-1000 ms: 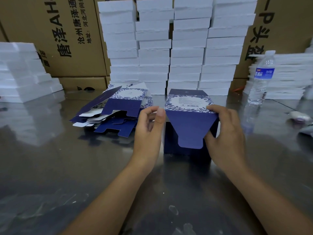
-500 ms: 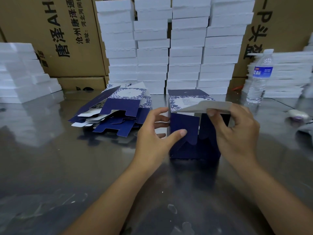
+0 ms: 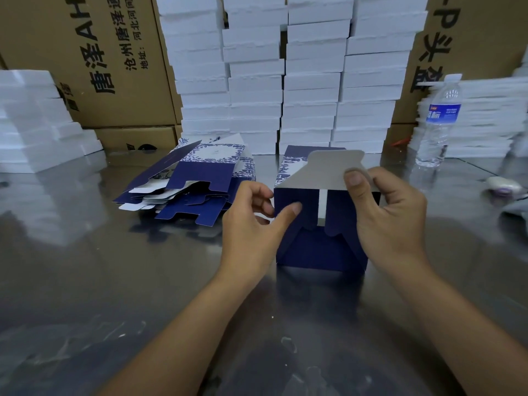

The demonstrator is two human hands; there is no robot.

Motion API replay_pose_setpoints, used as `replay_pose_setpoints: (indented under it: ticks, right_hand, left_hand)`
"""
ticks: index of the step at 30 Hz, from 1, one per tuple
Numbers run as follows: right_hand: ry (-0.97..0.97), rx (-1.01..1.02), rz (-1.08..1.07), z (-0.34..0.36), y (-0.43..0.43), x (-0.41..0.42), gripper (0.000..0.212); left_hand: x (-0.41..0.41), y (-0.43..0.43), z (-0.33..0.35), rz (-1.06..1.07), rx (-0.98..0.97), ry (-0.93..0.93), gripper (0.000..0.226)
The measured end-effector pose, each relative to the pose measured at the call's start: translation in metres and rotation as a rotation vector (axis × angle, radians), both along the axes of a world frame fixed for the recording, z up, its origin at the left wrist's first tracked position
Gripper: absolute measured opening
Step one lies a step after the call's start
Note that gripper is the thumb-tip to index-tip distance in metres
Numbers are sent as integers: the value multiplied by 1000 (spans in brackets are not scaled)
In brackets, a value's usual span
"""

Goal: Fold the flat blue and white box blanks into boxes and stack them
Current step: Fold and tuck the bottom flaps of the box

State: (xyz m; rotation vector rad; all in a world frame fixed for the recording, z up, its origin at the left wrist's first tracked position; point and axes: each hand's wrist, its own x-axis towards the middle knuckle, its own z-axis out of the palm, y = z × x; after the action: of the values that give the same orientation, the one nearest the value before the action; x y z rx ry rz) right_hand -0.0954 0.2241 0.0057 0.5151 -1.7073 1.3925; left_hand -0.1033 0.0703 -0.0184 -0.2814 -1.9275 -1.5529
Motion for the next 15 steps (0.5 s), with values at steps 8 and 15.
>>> replay_pose_setpoints:
  ticks: [8,15]
  right_hand:
    - [24,13,47,1,0,2,18]
    - [44,50,-67,-3,-1,0,21]
  left_hand:
    - [2,-5,-1,89,-224,107,38]
    - [4,-7,0,191,-423,66,49]
